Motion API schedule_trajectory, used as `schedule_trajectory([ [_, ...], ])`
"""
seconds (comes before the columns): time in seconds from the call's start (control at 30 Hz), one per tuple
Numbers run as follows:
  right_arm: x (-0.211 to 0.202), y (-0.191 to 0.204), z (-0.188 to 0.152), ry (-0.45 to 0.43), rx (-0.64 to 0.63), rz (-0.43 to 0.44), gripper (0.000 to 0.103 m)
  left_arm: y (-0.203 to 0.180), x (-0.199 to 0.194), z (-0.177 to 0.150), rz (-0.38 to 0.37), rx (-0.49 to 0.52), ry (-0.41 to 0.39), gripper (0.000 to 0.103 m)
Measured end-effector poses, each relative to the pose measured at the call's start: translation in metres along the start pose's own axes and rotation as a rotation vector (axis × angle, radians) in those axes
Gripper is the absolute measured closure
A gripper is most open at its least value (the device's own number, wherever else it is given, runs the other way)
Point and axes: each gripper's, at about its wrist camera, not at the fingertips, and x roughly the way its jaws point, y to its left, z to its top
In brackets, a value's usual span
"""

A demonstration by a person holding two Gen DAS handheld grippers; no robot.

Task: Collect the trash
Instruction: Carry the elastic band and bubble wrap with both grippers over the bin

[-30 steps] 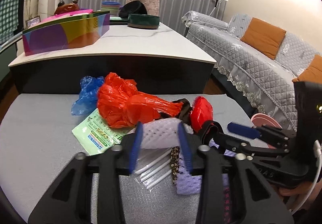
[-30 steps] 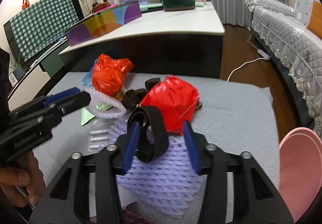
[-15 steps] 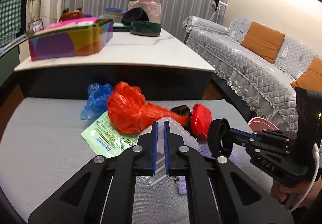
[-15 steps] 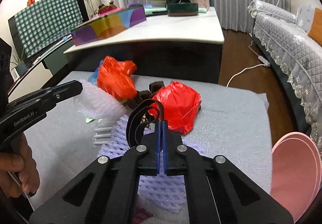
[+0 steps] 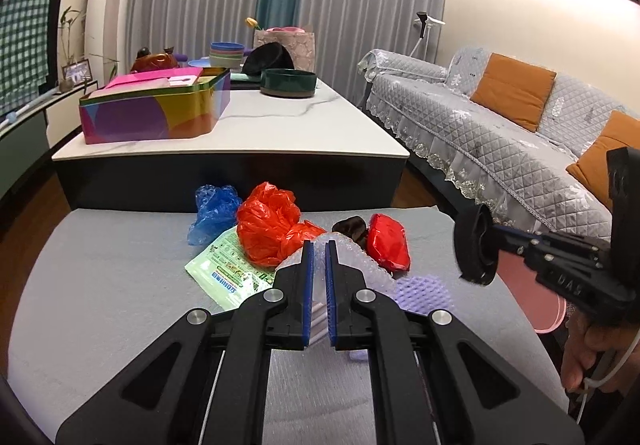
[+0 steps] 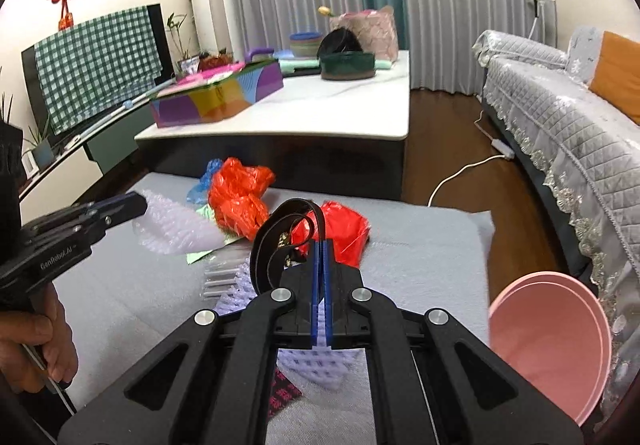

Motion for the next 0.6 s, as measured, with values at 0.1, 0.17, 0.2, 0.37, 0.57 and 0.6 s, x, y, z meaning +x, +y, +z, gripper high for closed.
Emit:
schedule_trajectory([
  [0.1,-0.014,-0.004,0.001,-0.022,0.011,-0.013,0.101,-0.001,-0.007,0.000,-0.002,-0.008,-0.011,0.097],
  [0.17,-0.020,-0.006,0.001,-0.029,0.012,-0.020,0.101,-0.002,-0.013,0.000,-0.004,-0.005,-0.020,0.097],
  [0.2,-0.023,-0.007,0.000,-0.033,0.012,-0.023,0.101,-0.003,-0.015,0.001,-0.004,-0.003,-0.023,0.097],
  [0.37,-0.038,-0.010,0.001,-0.056,0.008,-0.037,0.101,-0.008,-0.025,-0.003,-0.007,-0.006,-0.029,0.097],
  [0.57,-0.054,-0.020,0.001,-0.079,0.018,-0.058,0.101,-0.016,-0.028,-0.008,-0.010,-0.018,-0.027,0.097],
  [0.6,-0.057,-0.022,0.002,-0.082,0.024,-0.063,0.101,-0.017,-0.028,-0.009,-0.012,-0.020,-0.027,0.097],
])
